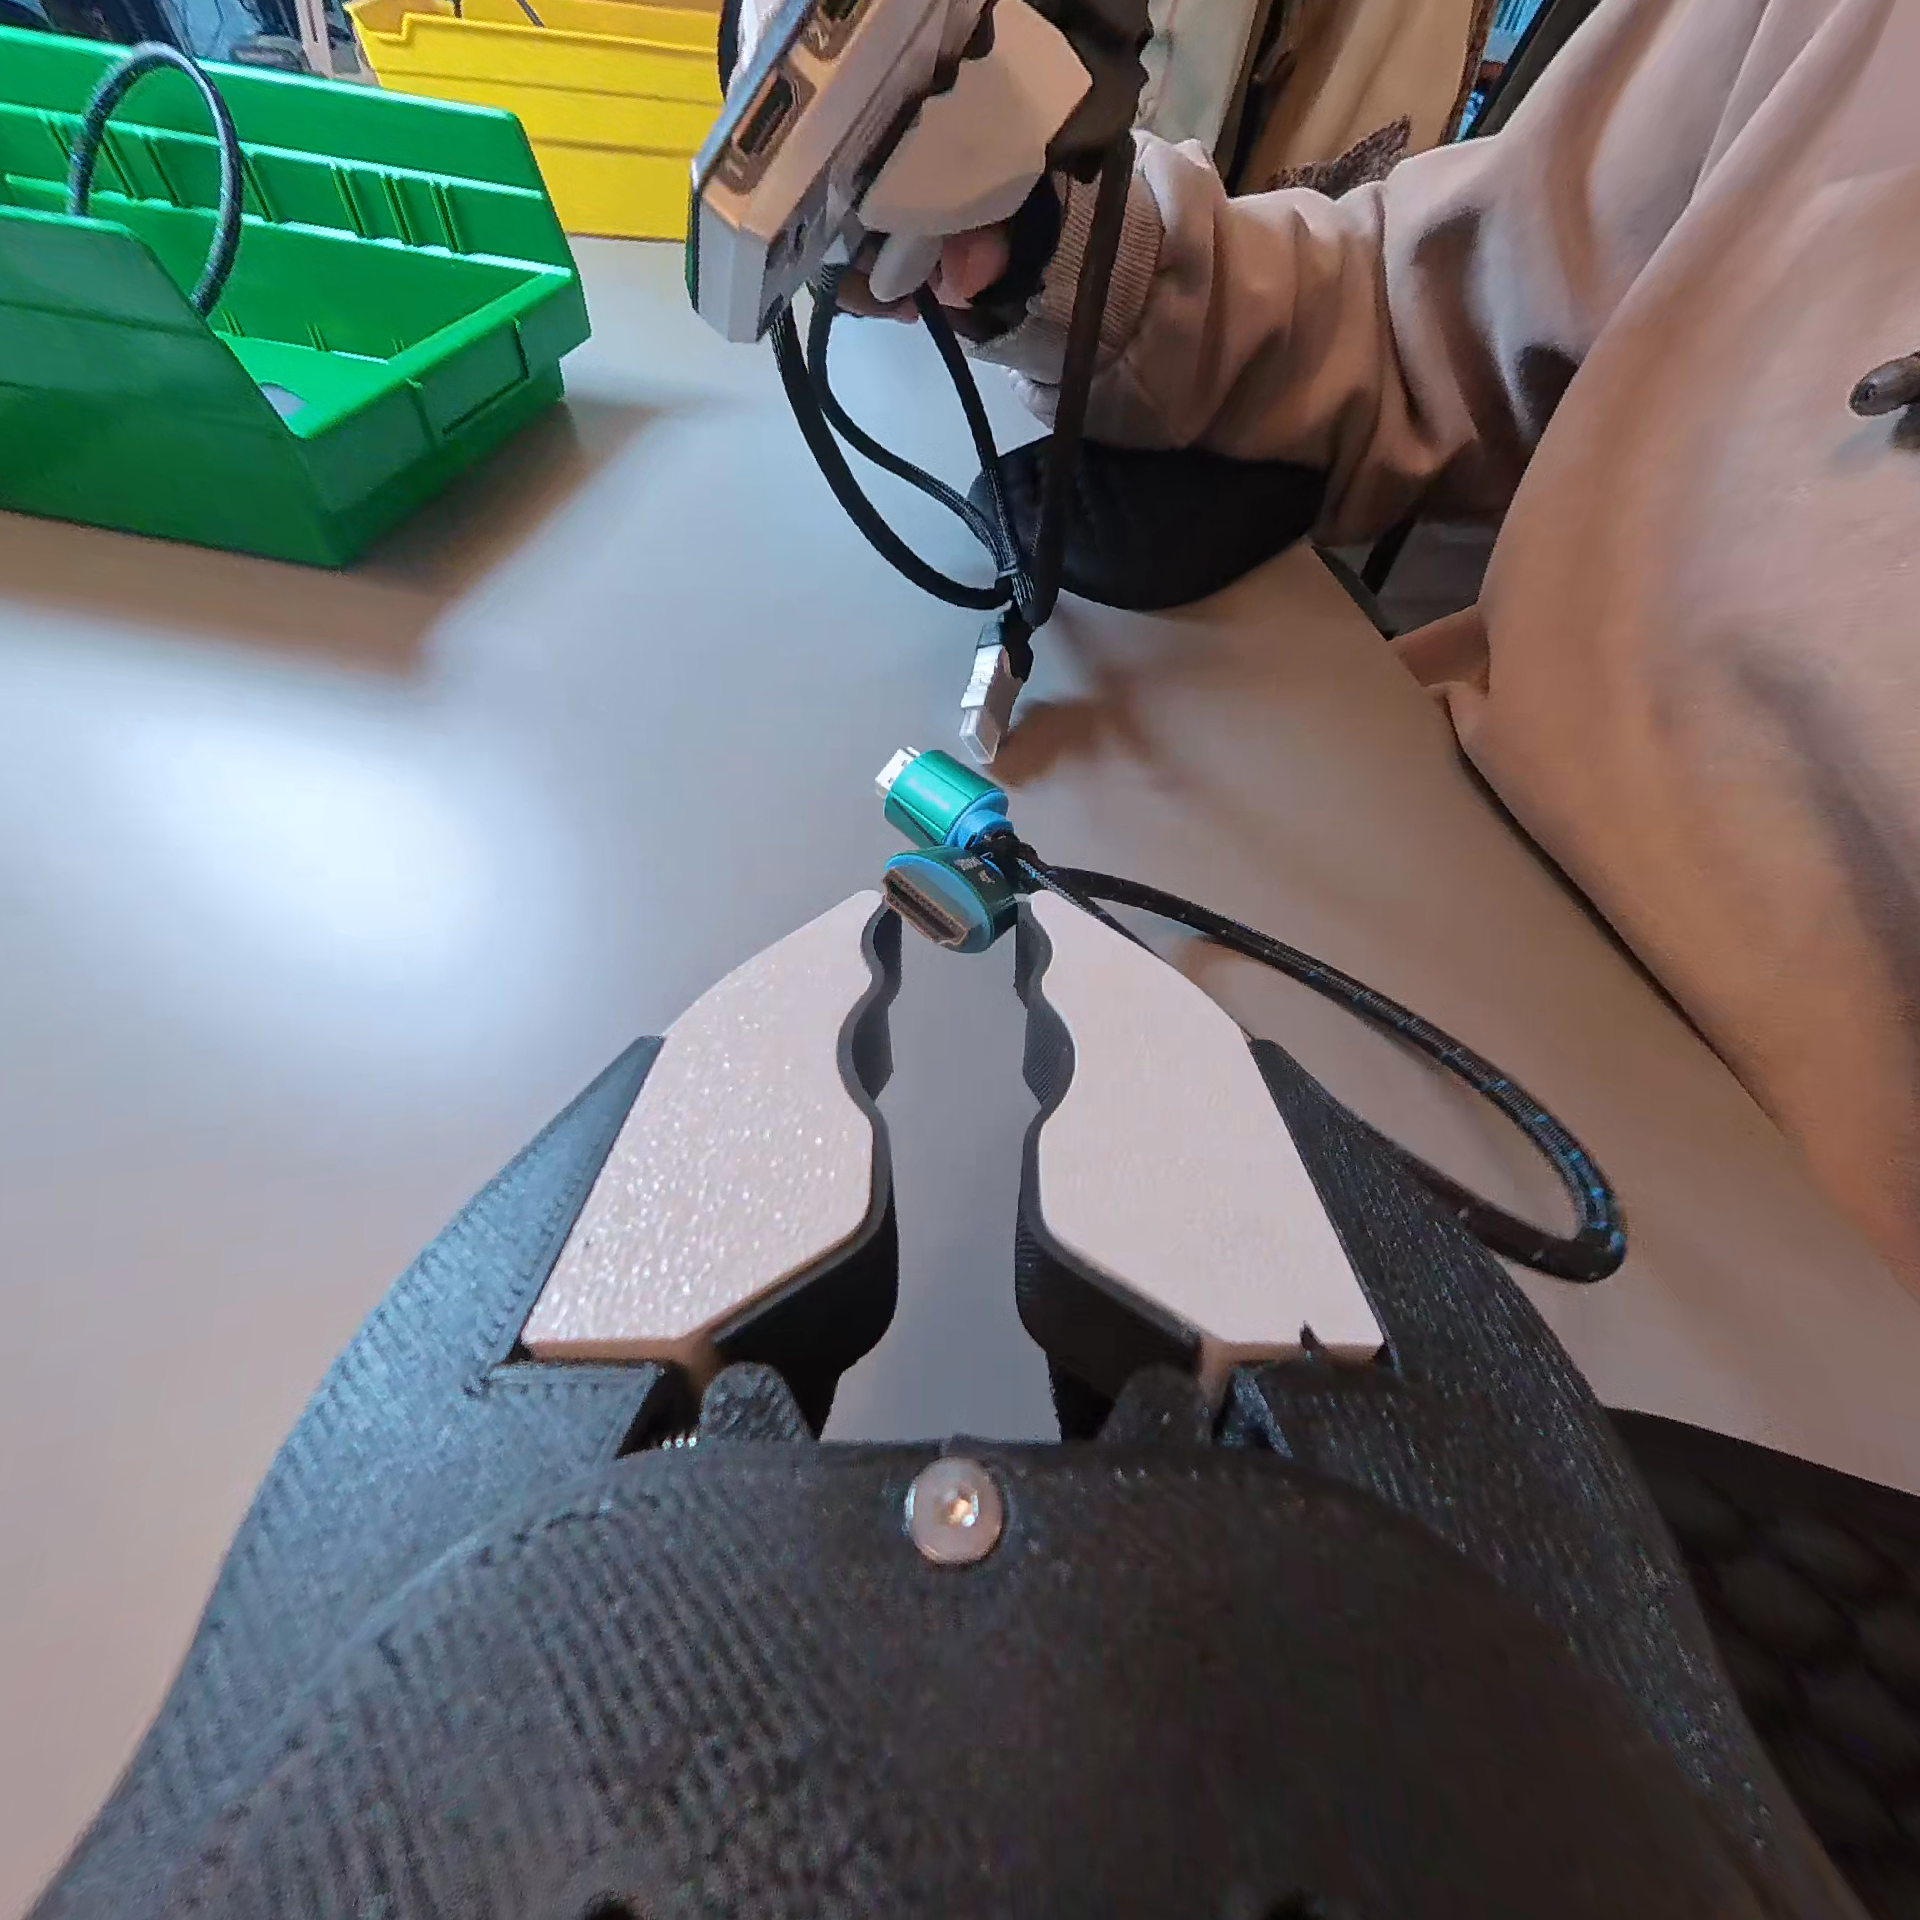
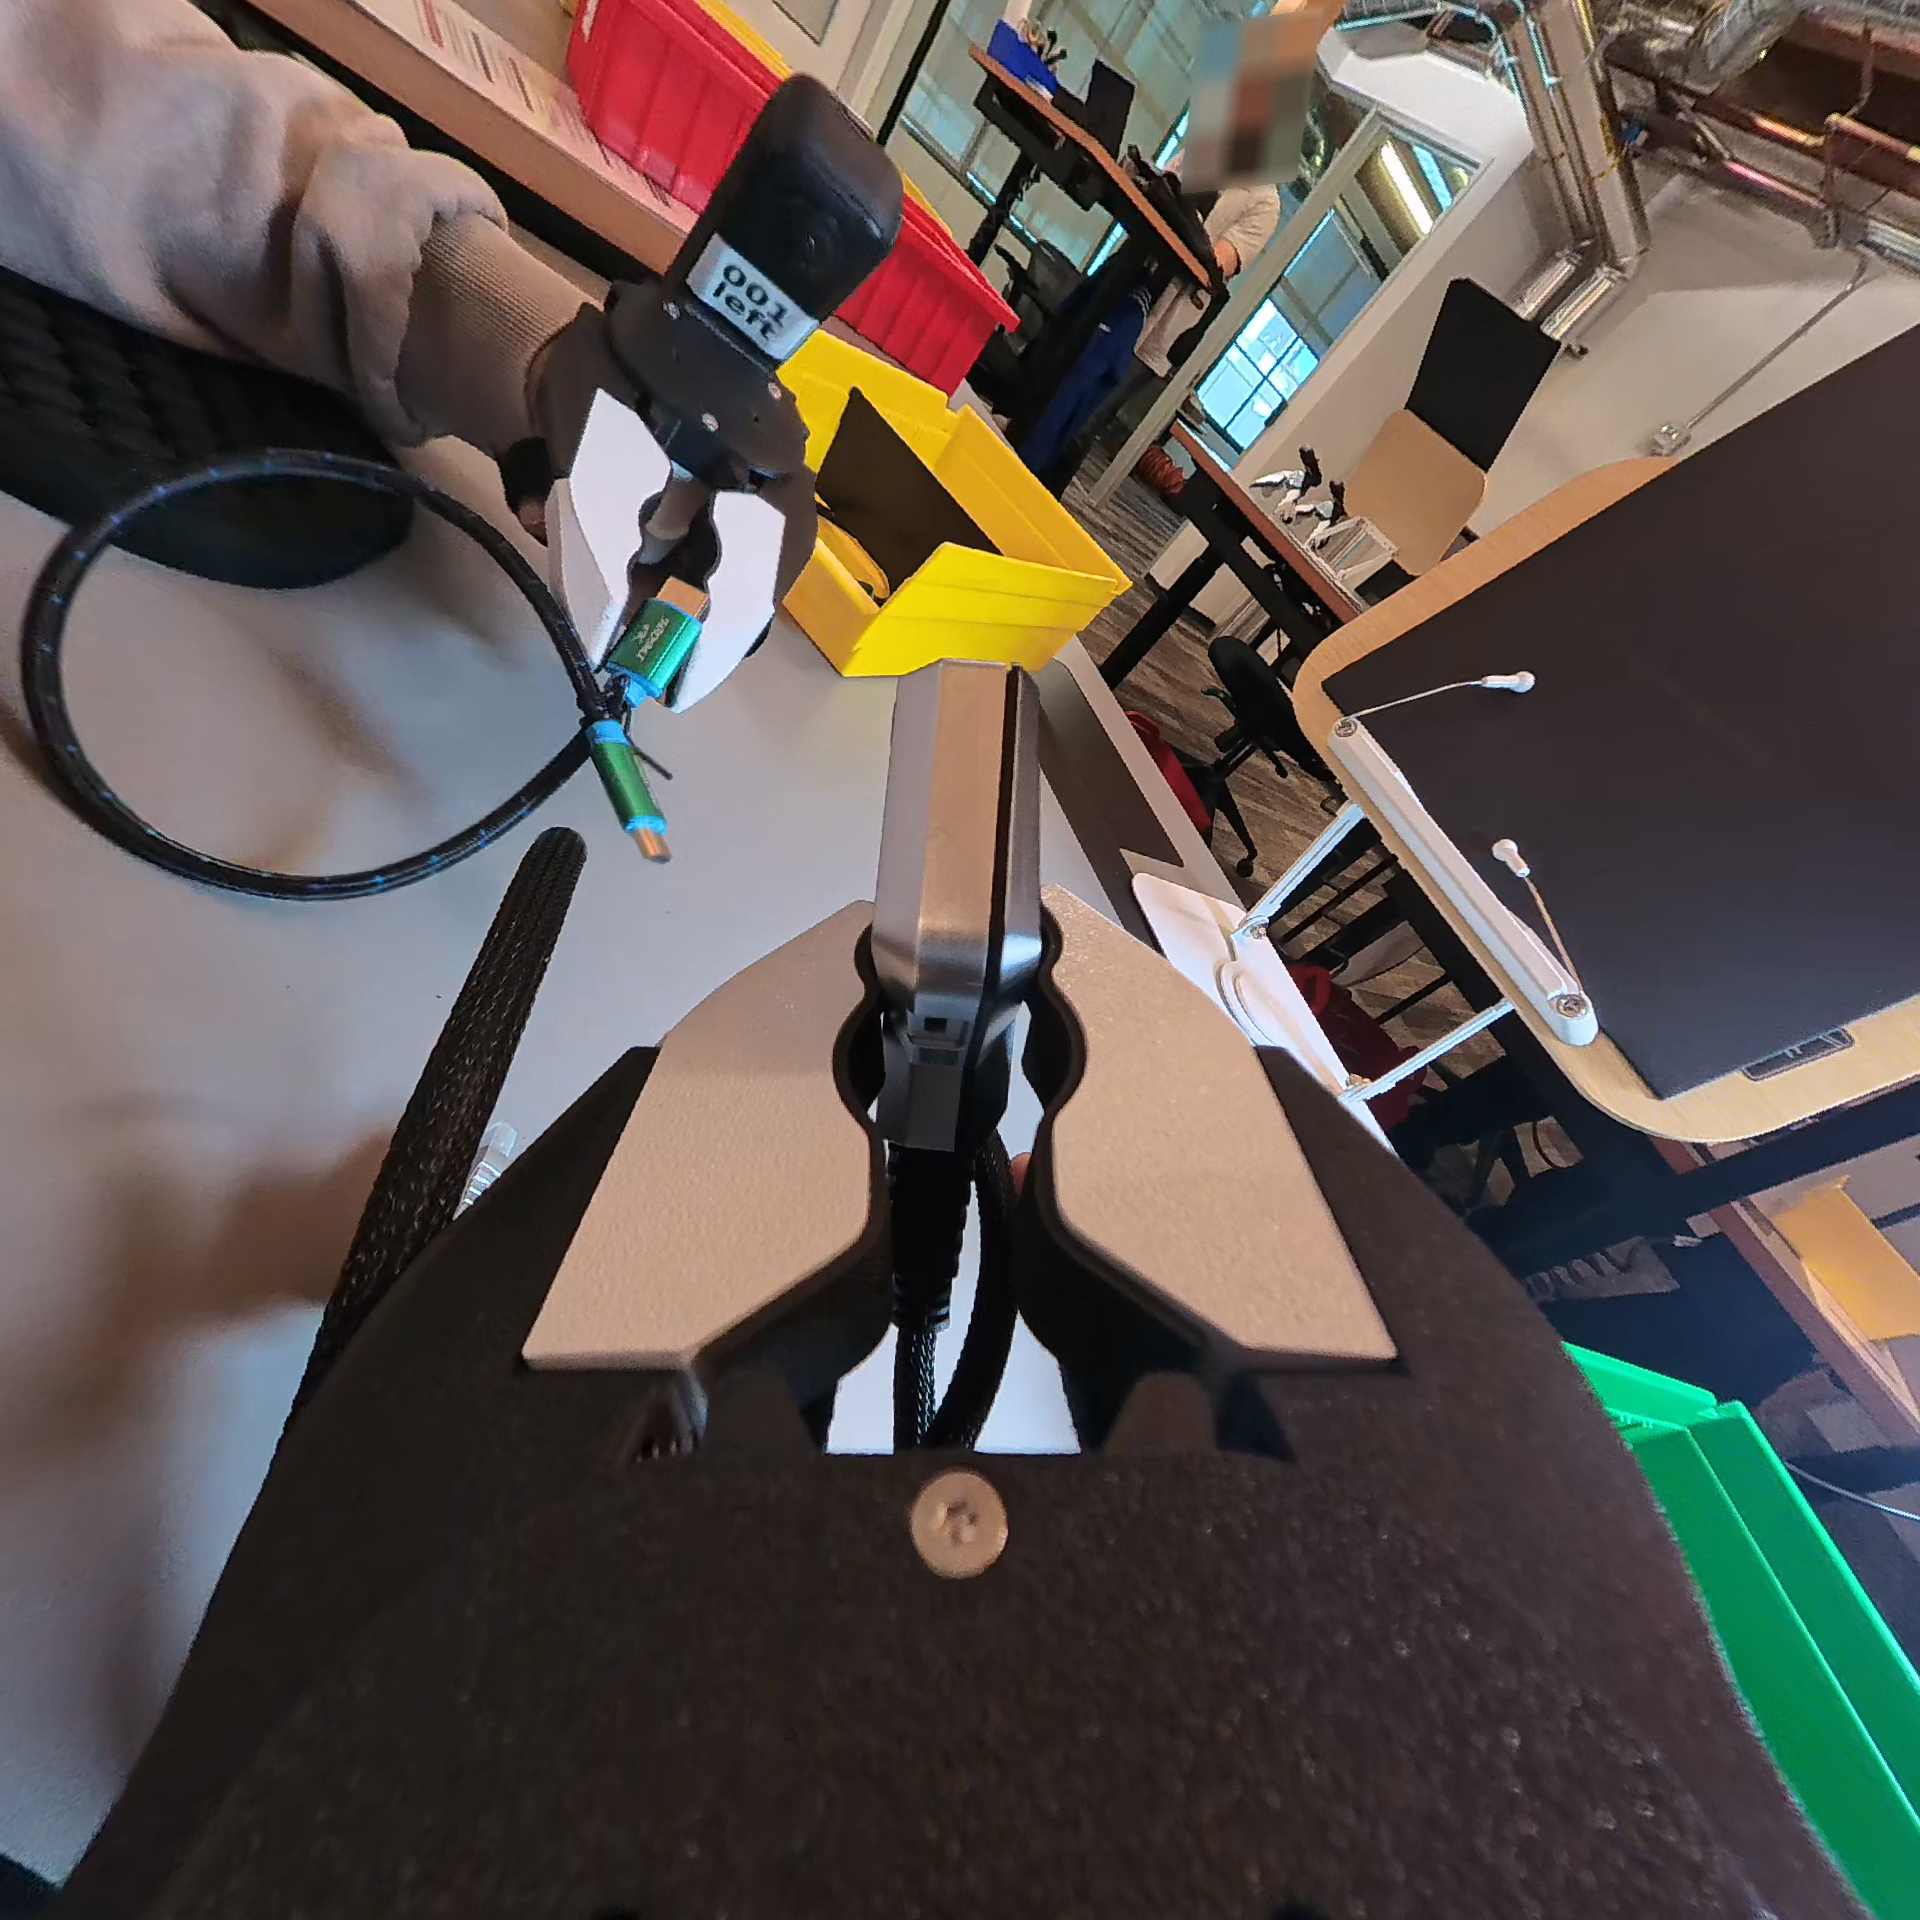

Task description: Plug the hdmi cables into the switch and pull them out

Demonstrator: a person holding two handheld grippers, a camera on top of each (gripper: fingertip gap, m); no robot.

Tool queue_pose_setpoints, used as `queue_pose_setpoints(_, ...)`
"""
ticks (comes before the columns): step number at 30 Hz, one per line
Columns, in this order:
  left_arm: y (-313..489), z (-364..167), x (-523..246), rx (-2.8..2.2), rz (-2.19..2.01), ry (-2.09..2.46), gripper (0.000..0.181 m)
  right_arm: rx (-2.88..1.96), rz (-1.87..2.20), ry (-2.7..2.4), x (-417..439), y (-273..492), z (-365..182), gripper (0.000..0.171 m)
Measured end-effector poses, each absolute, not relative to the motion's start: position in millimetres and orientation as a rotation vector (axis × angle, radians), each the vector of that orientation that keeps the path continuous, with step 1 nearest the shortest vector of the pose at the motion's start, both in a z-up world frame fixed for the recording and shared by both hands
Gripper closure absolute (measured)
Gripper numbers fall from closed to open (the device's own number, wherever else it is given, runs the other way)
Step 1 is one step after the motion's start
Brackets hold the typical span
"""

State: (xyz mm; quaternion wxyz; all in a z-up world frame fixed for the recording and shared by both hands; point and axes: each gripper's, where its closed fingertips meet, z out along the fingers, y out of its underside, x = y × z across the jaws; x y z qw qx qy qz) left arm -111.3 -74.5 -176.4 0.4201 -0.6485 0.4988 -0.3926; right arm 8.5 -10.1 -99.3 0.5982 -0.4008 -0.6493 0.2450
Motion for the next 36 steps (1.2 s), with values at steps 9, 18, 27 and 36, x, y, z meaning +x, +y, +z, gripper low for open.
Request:
queue_pose_setpoints(9, -79, -120, -101, -1.433, -1.108, 1.138, 0.172, -0.919, 0.552, -1.515, 7, -12, -100, 0.148)
queue_pose_setpoints(18, -118, -90, -112, -1.496, -1.469, 1.403, 0.173, -0.916, 0.554, -1.519, 6, -14, -100, 0.148)
queue_pose_setpoints(27, -91, -216, -103, -2.272, -1.171, 1.814, 0.161, -0.913, 0.524, -1.531, 4, -16, -103, 0.148)
queue_pose_setpoints(36, -12, -187, -95, -2.074, -0.364, 1.437, 0.155, -0.930, 0.515, -1.538, 6, -9, -107, 0.147)
